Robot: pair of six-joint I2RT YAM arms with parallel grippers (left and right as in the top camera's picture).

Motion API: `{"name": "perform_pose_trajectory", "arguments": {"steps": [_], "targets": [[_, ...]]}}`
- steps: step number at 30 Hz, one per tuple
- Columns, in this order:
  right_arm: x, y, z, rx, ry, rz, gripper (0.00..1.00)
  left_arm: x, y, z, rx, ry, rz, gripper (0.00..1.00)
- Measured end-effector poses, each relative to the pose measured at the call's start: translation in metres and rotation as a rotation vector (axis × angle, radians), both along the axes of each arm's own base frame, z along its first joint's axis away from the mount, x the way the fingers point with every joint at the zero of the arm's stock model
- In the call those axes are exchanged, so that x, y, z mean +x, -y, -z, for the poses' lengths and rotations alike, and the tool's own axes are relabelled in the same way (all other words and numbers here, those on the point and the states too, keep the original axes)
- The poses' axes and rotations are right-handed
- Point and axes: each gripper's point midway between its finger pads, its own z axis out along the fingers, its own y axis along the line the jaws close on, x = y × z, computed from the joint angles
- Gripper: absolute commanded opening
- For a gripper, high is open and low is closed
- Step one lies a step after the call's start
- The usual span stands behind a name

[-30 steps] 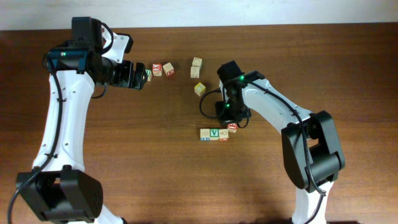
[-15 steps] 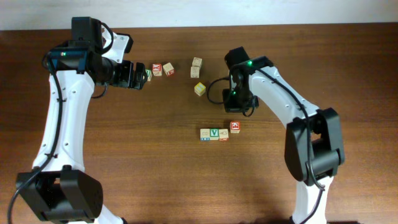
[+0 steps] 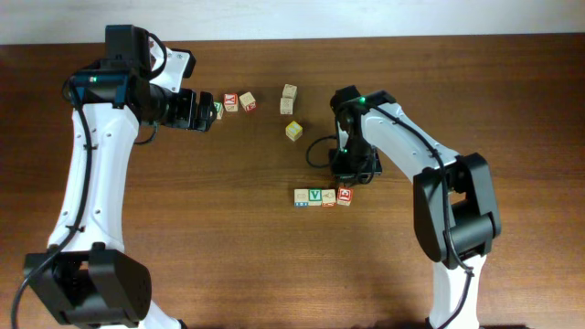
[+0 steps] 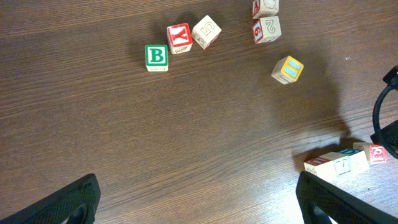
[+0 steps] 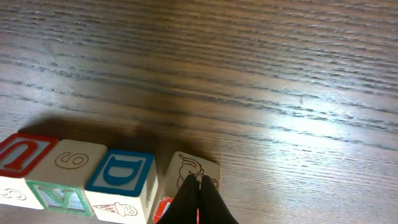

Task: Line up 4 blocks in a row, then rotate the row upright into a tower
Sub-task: 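Place the red C block right of the D block and release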

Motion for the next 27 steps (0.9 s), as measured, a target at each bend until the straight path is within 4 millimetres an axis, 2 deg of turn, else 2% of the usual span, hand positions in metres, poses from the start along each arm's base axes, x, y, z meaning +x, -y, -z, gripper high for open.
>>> {"name": "perform_pose_trajectory", "arguments": {"steps": [2, 6, 8, 9, 10, 11, 13, 16, 17, 19, 20, 21, 22, 23, 24, 27], "targets": [[-0.003, -0.007, 0.000, 0.006, -0.002, -0.021, 0.04, 0.000, 0.000, 0.000, 0.000, 0.000, 0.000, 0.99], [-0.004, -0.009, 0.000, 0.010, -0.004, -0.026, 0.05, 0.000, 0.000, 0.000, 0.000, 0.000, 0.000, 0.99], [0.008, -0.009, -0.016, 0.020, 0.019, -0.017, 0.05, 0.000, 0.000, 0.000, 0.000, -0.001, 0.000, 0.99], [0.021, -0.005, -0.035, 0.031, 0.045, 0.006, 0.05, 0.000, 0.000, 0.000, 0.000, 0.002, 0.000, 0.99], [0.025, 0.002, -0.047, 0.034, 0.044, 0.027, 0.04, 0.000, 0.000, 0.000, 0.000, 0.001, 0.000, 0.99], [0.020, 0.014, -0.059, 0.021, 0.004, 0.053, 0.04, 0.000, 0.000, 0.000, 0.000, 0.002, 0.000, 0.99], [0.000, 0.024, -0.062, 0.007, -0.085, 0.040, 0.05, 0.000, 0.000, 0.000, 0.000, 0.001, 0.000, 0.99], [-0.011, 0.010, -0.054, 0.011, -0.066, -0.019, 0.04, 0.000, 0.000, 0.000, 0.000, 0.001, 0.000, 0.99], [-0.014, 0.009, -0.065, -0.002, -0.008, -0.018, 0.04, 0.000, 0.000, 0.000, 0.000, 0.001, 0.000, 0.99], [-0.018, 0.016, -0.124, 0.044, 0.219, 0.028, 0.05, 0.001, 0.000, 0.000, 0.000, 0.003, 0.000, 0.99], [-0.020, 0.017, -0.137, 0.068, 0.291, 0.041, 0.05, 0.001, 0.000, 0.000, 0.000, 0.003, 0.000, 0.99], [-0.028, 0.017, -0.126, 0.096, 0.321, 0.058, 0.04, 0.000, 0.000, 0.000, 0.000, 0.002, 0.000, 0.99], [-0.039, 0.017, -0.100, 0.082, 0.251, 0.060, 0.04, 0.000, 0.000, 0.000, 0.000, 0.000, 0.000, 0.99], [-0.039, 0.015, -0.080, 0.094, 0.244, 0.062, 0.04, 0.000, 0.000, 0.000, 0.000, 0.000, 0.000, 0.99], [-0.058, 0.018, -0.045, 0.078, 0.156, 0.064, 0.05, 0.000, 0.000, 0.000, 0.000, 0.002, 0.000, 0.99], [-0.065, 0.019, -0.022, 0.077, 0.127, 0.067, 0.04, 0.000, 0.000, 0.000, 0.000, 0.001, 0.000, 0.99]]}}
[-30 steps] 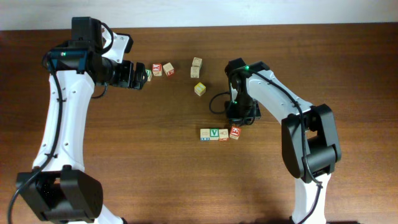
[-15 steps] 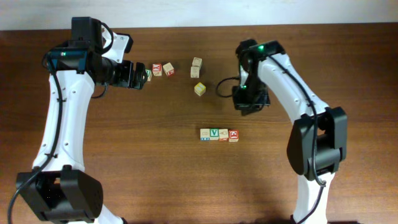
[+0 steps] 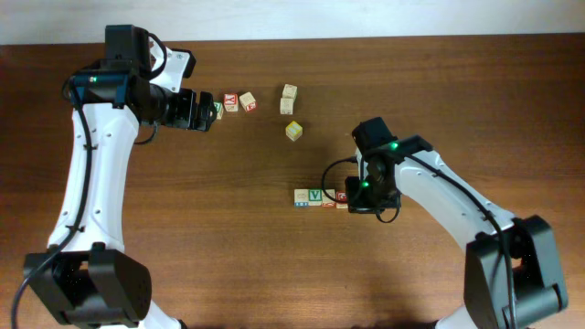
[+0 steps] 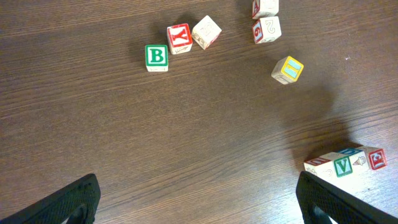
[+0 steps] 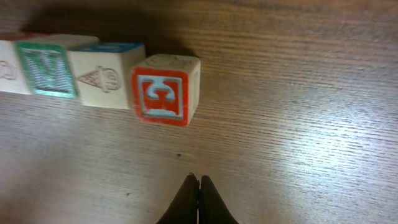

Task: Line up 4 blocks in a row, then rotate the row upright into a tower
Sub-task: 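Place the red C block right of the D block and release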

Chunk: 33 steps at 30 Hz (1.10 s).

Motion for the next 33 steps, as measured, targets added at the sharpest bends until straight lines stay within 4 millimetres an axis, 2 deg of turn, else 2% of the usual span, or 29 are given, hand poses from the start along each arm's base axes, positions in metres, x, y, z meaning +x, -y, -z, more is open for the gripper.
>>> {"name": "perform_pose_trajectory", "arguments": {"steps": [6, 12, 17, 20, 21, 22, 25, 27, 33], "targets": [[0.000, -0.012, 0.033, -0.005, -0.049, -0.031, 0.04, 0.000, 0.000, 0.000, 0.000, -0.001, 0.000, 0.99], [0.010, -0.017, 0.033, 0.012, -0.002, -0.054, 0.04, 0.000, 0.000, 0.000, 0.000, 0.000, 0.000, 0.99], [0.010, -0.017, 0.033, 0.017, 0.007, -0.086, 0.05, 0.000, 0.000, 0.000, 0.000, 0.000, 0.000, 0.99], [-0.006, -0.011, 0.026, -0.002, -0.078, -0.098, 0.04, 0.000, 0.000, 0.000, 0.000, 0.000, 0.000, 0.99], [-0.005, -0.010, 0.019, -0.003, -0.087, -0.090, 0.04, 0.000, 0.000, 0.000, 0.000, 0.002, 0.000, 0.99], [0.005, -0.004, 0.011, 0.007, -0.078, -0.059, 0.05, 0.000, 0.000, 0.000, 0.000, 0.001, 0.000, 0.99], [0.027, 0.017, 0.012, -0.010, -0.019, 0.006, 0.04, 0.000, 0.000, 0.000, 0.000, 0.000, 0.000, 0.99], [0.034, 0.016, 0.012, -0.014, 0.011, 0.002, 0.05, 0.000, 0.000, 0.000, 0.000, 0.000, 0.000, 0.99], [0.033, 0.008, 0.017, -0.016, 0.030, -0.024, 0.05, 0.000, 0.000, 0.000, 0.000, -0.001, 0.000, 0.99]]}}
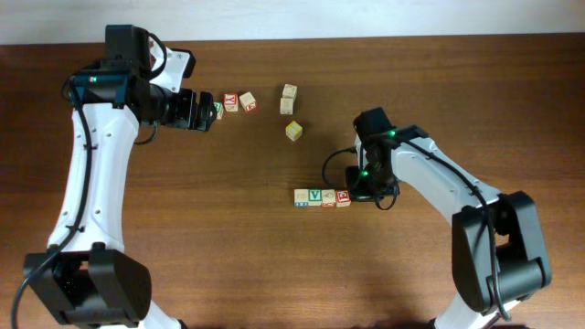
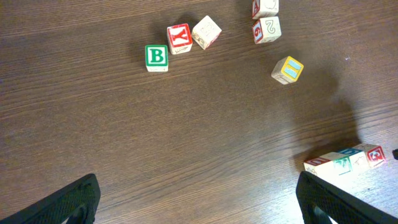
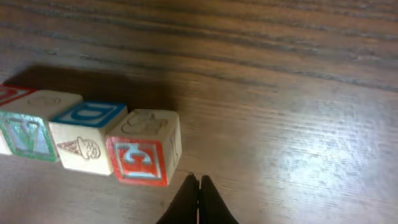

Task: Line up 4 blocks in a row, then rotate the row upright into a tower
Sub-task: 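Place the red C block right of the D block and release, then move both grippers down to either end of the block row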

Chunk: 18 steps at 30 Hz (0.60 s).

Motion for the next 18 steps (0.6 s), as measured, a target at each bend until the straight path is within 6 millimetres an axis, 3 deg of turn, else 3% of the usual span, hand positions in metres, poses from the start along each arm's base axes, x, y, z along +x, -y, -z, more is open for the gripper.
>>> {"name": "perform_pose_trajectory", "arguments": {"steps": [3, 9, 14, 16, 18], "targets": [[-0.002, 0.000, 0.008, 0.006, 0.004, -0.001, 0.04, 0.000, 0.000, 0.000, 0.000, 0.000, 0.000, 0.99], [-0.007, -0.020, 0.007, 0.040, 0.007, -0.041, 0.05, 0.000, 0.000, 0.000, 0.000, 0.000, 0.000, 0.99], [-0.006, -0.021, 0.006, 0.049, 0.009, -0.038, 0.04, 0.000, 0.000, 0.000, 0.000, 0.000, 0.000, 0.99], [-0.002, -0.014, -0.010, 0.037, -0.025, -0.014, 0.16, 0.000, 0.000, 0.000, 0.000, 0.002, 0.000, 0.99], [0.014, -0.006, -0.036, 0.042, -0.011, 0.007, 0.16, 0.000, 0.000, 0.000, 0.000, 0.000, 0.000, 0.99]]}}
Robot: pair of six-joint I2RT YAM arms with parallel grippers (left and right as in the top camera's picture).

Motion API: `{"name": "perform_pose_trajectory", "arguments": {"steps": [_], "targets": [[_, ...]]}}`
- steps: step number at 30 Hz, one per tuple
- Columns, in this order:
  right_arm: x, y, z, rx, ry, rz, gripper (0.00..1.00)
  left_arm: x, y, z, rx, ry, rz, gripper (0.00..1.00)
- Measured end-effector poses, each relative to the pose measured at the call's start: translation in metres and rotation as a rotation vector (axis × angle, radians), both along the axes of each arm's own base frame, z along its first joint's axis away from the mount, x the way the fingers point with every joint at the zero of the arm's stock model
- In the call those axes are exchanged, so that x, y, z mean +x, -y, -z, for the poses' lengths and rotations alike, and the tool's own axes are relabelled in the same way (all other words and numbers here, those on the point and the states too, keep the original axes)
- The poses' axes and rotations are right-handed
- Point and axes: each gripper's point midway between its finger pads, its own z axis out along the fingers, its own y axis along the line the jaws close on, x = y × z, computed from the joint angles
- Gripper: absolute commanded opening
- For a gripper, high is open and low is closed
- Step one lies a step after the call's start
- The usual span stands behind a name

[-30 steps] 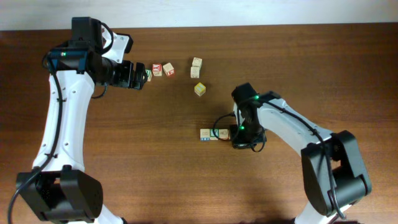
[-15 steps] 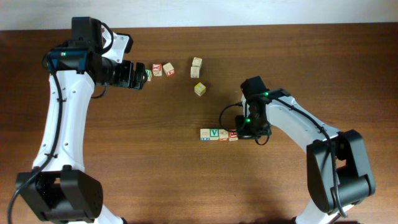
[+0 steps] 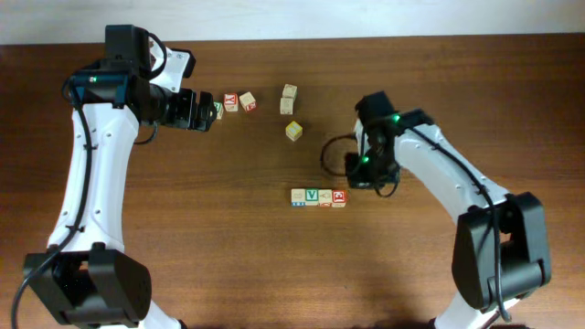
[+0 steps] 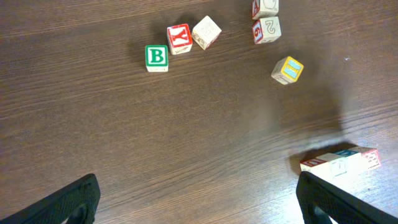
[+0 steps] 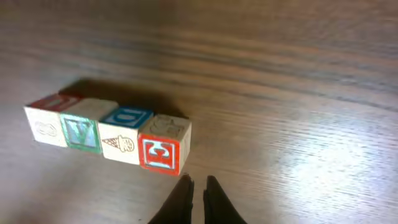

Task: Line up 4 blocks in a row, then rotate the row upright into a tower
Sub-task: 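Move both grippers down to either end of the block row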

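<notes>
A row of four letter blocks (image 3: 319,196) lies at mid-table; in the right wrist view the row (image 5: 109,132) ends in a red-framed block (image 5: 163,149). My right gripper (image 3: 366,172) hovers just behind and to the right of that end block, touching nothing. Its dark fingertips (image 5: 185,184) are a narrow crack apart, gripper (image 5: 198,182) empty. My left gripper (image 4: 194,180) is wide open and empty, high over the table's back left (image 3: 203,111). From there the row (image 4: 339,162) looks blurred.
Loose blocks lie at the back: a green B (image 4: 156,57), a red Y (image 4: 179,38), a cream block (image 4: 206,32), two adjoining blocks (image 3: 288,99) and a yellow one (image 3: 293,131). The right arm's cable (image 3: 331,153) loops beside the gripper.
My right gripper has moved back and up from the row's right end, and its fingertips have parted slightly. The row sits a little further left. The left arm has not moved.
At first my shut right gripper touched the end block from behind the row. It then stood shut in front of the row's right end, then beside the end block. Now it hangs behind, slightly open, with the row straighter. The left arm stayed put.
</notes>
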Motion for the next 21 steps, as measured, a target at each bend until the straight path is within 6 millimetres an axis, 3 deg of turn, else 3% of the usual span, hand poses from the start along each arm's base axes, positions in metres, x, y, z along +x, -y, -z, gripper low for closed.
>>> {"name": "perform_pose_trajectory", "arguments": {"steps": [5, 8, 9, 10, 12, 13, 15, 17, 18, 19, 21], "targets": [[0.010, 0.000, -0.075, 0.138, 0.016, -0.055, 0.14, 0.005, 0.003, -0.003, -0.014, 0.025, 0.007, 0.99], [0.007, 0.034, -0.142, 0.177, 0.172, -0.005, 0.14, -0.001, 0.015, -0.005, -0.081, 0.006, 0.040, 0.99], [0.000, 0.054, -0.168, 0.177, 0.234, 0.043, 0.13, -0.003, 0.021, -0.006, -0.115, -0.001, 0.056, 0.56], [-0.002, 0.060, -0.173, 0.176, 0.247, 0.057, 0.13, -0.004, 0.024, -0.007, -0.135, -0.002, 0.065, 0.00], [-0.002, 0.059, -0.162, 0.176, 0.224, 0.056, 0.14, -0.006, 0.033, -0.009, -0.176, -0.007, 0.080, 0.00], [0.003, 0.060, -0.159, 0.171, 0.237, 0.055, 0.05, -0.007, 0.038, -0.008, -0.199, -0.025, 0.064, 0.00], [0.009, 0.062, -0.155, 0.155, 0.257, 0.053, 0.04, -0.015, 0.060, 0.020, -0.247, -0.150, 0.015, 0.00], [0.013, 0.060, -0.144, 0.170, 0.265, 0.050, 0.04, -0.037, 0.091, 0.072, -0.260, -0.330, 0.012, 0.00], [0.013, 0.056, -0.128, 0.192, 0.254, 0.047, 0.04, -0.048, 0.101, 0.088, -0.263, -0.386, 0.018, 0.00], [0.003, 0.052, -0.098, 0.218, 0.186, 0.049, 0.05, -0.060, 0.111, 0.101, -0.270, -0.432, 0.025, 0.00], [0.001, 0.041, -0.067, 0.287, 0.171, 0.044, 0.05, -0.069, 0.119, 0.117, -0.293, -0.468, 0.006, 0.00]]}}
